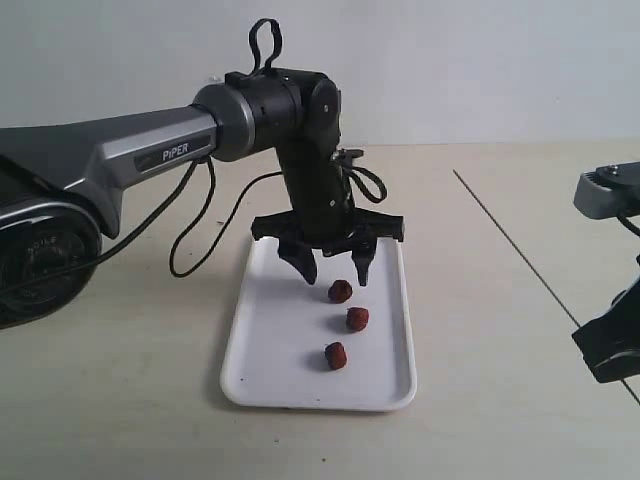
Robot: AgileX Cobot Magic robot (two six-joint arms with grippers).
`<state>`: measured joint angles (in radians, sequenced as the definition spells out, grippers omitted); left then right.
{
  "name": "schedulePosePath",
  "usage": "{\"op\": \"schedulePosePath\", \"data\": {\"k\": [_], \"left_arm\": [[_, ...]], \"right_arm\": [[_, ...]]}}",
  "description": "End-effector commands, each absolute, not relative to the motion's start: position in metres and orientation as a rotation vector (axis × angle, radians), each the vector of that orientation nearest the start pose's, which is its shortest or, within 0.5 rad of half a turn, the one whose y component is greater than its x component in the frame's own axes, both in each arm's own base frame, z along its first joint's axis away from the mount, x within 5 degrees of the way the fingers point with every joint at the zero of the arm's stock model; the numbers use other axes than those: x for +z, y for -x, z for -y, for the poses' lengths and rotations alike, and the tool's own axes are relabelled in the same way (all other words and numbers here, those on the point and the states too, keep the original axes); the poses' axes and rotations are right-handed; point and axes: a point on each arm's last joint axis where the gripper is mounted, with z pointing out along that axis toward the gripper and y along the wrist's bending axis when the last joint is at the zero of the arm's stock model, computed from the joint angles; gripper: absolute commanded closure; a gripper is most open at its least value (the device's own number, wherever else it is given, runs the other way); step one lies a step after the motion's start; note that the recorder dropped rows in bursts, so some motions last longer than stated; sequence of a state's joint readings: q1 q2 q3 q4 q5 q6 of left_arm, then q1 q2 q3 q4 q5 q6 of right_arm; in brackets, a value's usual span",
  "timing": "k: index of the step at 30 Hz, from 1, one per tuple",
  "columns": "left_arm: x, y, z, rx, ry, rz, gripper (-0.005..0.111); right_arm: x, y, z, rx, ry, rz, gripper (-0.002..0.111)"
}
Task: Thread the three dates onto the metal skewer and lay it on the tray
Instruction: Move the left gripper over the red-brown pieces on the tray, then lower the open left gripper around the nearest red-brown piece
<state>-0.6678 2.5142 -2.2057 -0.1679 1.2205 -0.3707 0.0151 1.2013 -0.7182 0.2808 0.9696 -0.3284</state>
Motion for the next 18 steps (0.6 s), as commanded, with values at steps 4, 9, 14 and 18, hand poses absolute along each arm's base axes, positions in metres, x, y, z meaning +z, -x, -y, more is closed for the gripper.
{"op": "schedulePosePath", "data": {"k": [4, 9, 14, 18], "left_arm": [[0.139, -0.395, 0.328, -0.291, -0.393, -3.049, 0.045], [0.140, -0.392, 0.333, -0.374, -0.440, -3.059, 0.045], [0.154, -0.389, 0.334, -0.362, -0.421, -3.031, 0.045], [0.169, -0.386, 0.336, -0.288, -0.417, -2.982, 0.045]], "right_arm": [[0.237, -0.194, -0.023, 0.307, 0.299, -2.854, 0.108], [0.237, -0.194, -0.023, 0.307, 0.299, -2.854, 0.108], [0.237, -0.195, -0.023, 0.303, 0.297, -2.846, 0.108], [0.237, -0.195, -0.023, 0.303, 0.297, -2.846, 0.108]]}}
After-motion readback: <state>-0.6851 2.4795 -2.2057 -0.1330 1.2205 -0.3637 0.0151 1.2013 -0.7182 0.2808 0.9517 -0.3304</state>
